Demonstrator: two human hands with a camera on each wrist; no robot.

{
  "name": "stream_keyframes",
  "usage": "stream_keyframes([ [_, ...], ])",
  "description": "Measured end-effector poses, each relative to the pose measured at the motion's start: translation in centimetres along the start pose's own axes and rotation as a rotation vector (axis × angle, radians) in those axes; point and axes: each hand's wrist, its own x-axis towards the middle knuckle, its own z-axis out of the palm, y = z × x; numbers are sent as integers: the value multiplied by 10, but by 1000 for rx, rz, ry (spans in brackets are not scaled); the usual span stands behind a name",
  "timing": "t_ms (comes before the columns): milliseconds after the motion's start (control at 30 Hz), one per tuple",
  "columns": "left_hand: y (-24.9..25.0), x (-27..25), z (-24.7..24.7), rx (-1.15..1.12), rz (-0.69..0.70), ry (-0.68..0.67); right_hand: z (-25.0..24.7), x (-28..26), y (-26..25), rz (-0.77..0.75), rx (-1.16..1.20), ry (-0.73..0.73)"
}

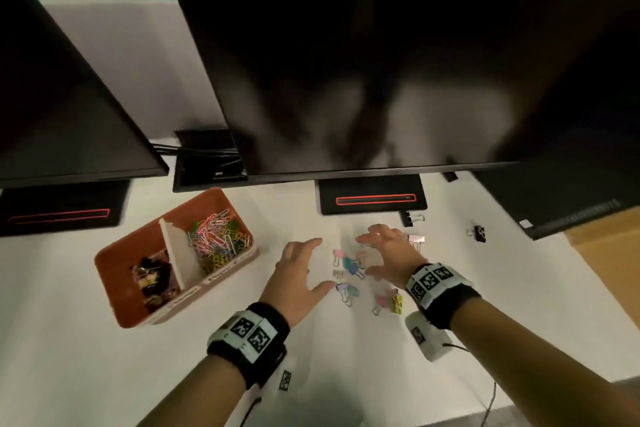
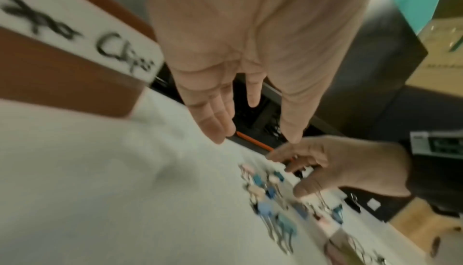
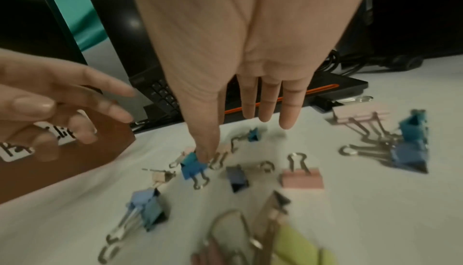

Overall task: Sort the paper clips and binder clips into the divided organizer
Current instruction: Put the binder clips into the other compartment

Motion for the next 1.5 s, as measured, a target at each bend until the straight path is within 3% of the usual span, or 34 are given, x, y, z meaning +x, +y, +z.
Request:
stream_keyframes([
  [233,6,43,54,209,-60,-96,15,13,2,-66,49,11],
  [467,0,53,48,147,-93,-17,17,21,6,-121,83,11],
  [833,-13,48,31,-20,-252,46,6,24,13,-110,119,-86],
  [1000,-20,45,25,-73,-304,107,-4,18,22,-155,167,-37],
  [1100,-23,41,18,-120,-289,138,-6,14,22,-199,181,-14],
  [1200,-26,33,10,-162,-243,124,1,13,17,-250,117,-98],
  [1500,-31,26,24,117,-58,-128,17,18,-1,-253,18,-140],
])
